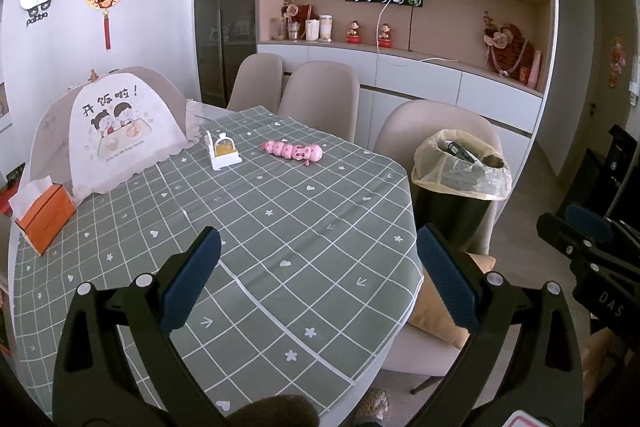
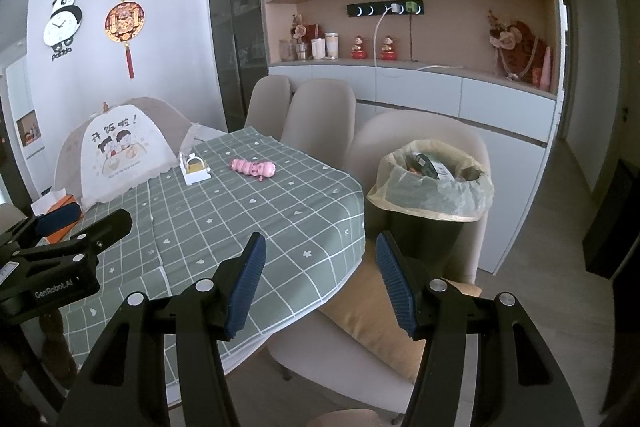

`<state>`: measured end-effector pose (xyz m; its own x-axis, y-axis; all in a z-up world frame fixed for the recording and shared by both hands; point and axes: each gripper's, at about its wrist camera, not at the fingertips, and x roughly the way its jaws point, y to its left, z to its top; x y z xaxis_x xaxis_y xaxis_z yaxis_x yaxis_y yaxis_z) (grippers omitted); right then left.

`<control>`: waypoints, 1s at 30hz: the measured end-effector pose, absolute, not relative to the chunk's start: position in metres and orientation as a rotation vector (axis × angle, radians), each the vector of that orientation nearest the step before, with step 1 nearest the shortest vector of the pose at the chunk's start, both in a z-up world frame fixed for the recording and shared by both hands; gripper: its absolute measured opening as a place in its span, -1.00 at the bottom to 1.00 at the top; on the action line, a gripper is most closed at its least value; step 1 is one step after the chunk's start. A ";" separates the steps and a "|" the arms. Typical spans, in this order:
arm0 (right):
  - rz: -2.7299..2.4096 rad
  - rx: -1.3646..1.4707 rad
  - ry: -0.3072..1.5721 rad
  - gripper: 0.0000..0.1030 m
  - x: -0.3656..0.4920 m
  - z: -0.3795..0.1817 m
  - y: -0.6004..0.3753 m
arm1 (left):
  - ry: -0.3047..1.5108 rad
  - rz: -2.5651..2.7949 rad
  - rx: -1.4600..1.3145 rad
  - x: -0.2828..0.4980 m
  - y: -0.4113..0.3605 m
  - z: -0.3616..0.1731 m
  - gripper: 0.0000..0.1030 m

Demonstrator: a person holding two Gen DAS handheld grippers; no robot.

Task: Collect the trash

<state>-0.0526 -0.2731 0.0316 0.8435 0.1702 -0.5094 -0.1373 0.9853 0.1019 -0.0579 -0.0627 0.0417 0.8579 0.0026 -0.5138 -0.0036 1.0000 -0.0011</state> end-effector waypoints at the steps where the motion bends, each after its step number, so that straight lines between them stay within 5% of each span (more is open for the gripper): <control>1: 0.161 0.062 0.543 0.06 -0.053 0.032 -0.273 | 0.540 0.003 -0.002 -0.058 -0.063 0.042 0.82; 30: 0.148 0.063 0.539 0.06 -0.052 0.035 -0.277 | 0.550 -0.005 -0.012 -0.060 -0.071 0.039 0.82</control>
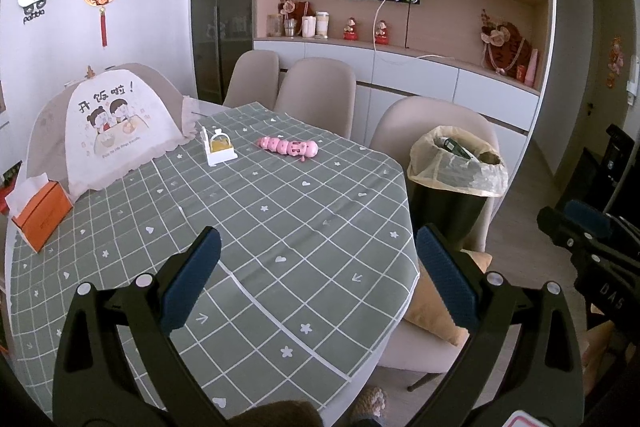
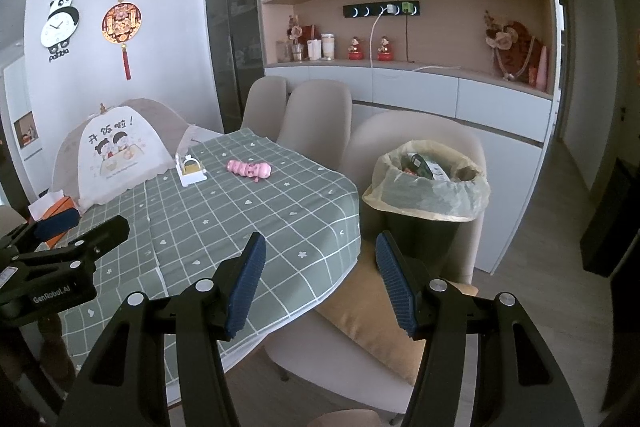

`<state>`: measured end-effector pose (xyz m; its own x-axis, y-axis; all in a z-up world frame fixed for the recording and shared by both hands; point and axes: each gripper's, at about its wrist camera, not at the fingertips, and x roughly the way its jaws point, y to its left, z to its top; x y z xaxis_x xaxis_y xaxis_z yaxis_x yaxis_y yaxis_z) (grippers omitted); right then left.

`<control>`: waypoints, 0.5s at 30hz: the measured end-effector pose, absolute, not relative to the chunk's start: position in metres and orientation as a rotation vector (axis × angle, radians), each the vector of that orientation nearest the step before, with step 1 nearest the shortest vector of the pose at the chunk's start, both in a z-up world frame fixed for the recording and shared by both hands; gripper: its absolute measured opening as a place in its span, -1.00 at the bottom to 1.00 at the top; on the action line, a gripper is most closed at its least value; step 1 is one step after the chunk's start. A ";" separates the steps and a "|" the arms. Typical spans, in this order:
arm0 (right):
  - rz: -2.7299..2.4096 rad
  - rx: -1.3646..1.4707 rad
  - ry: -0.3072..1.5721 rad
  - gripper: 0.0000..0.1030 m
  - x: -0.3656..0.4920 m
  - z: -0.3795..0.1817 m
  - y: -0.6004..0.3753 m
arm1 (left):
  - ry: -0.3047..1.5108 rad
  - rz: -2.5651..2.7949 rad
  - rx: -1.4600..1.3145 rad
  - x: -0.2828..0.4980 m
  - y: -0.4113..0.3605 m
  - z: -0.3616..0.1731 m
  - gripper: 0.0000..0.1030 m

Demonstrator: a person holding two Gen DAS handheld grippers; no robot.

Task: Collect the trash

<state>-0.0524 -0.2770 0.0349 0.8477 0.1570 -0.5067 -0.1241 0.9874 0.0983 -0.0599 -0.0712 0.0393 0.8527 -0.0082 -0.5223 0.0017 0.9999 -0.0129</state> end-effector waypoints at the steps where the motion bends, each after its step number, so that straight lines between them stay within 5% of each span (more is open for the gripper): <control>1: 0.149 0.062 0.539 0.06 -0.052 0.035 -0.277 | 0.550 -0.005 -0.012 -0.060 -0.071 0.039 0.82; 15: 0.143 0.059 0.544 0.06 -0.053 0.035 -0.275 | 0.568 -0.002 -0.032 -0.055 -0.064 0.037 0.82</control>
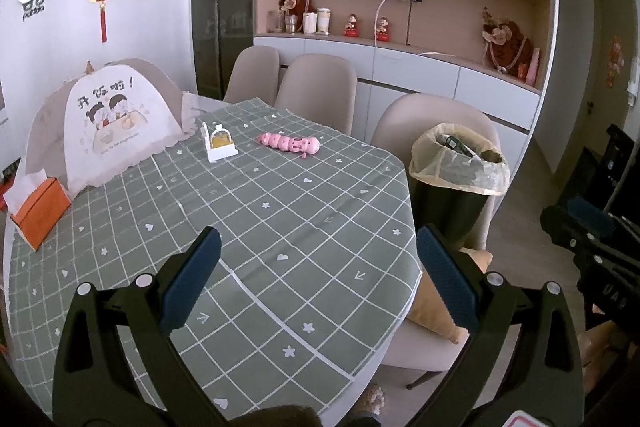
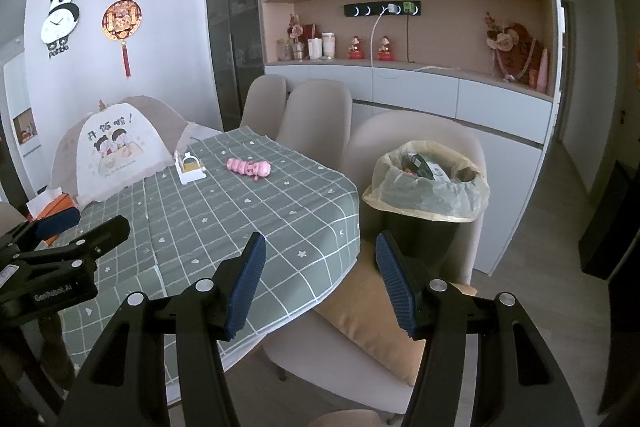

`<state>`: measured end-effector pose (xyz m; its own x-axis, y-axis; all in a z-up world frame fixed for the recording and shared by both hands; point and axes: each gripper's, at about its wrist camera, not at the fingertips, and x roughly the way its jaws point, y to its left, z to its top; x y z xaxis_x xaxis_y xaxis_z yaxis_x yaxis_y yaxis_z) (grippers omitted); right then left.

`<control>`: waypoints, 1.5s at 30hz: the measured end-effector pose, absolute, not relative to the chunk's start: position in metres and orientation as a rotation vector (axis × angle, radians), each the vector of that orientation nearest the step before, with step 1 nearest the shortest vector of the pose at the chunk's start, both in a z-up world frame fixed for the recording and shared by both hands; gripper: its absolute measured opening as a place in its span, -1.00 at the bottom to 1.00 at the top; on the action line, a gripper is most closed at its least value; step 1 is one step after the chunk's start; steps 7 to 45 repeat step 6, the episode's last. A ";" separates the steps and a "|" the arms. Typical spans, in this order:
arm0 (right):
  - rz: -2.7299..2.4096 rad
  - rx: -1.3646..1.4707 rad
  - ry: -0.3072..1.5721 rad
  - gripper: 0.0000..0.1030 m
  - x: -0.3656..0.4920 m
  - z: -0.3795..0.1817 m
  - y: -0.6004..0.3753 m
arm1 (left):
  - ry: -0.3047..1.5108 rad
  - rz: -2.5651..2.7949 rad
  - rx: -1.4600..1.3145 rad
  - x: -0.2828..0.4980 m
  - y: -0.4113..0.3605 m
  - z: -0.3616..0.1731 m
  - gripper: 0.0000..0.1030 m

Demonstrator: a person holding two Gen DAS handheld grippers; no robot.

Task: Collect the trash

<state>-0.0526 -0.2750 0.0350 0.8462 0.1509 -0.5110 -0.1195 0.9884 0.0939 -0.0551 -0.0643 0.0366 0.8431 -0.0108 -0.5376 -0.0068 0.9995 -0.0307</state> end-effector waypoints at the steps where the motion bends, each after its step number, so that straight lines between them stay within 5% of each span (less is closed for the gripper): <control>1: 0.142 0.059 0.545 0.06 -0.053 0.034 -0.275 | 0.571 0.003 -0.041 -0.054 -0.063 0.036 0.82; 45: 0.149 0.054 0.565 0.06 -0.045 0.031 -0.275 | 0.604 0.063 -0.047 -0.046 -0.045 0.031 0.82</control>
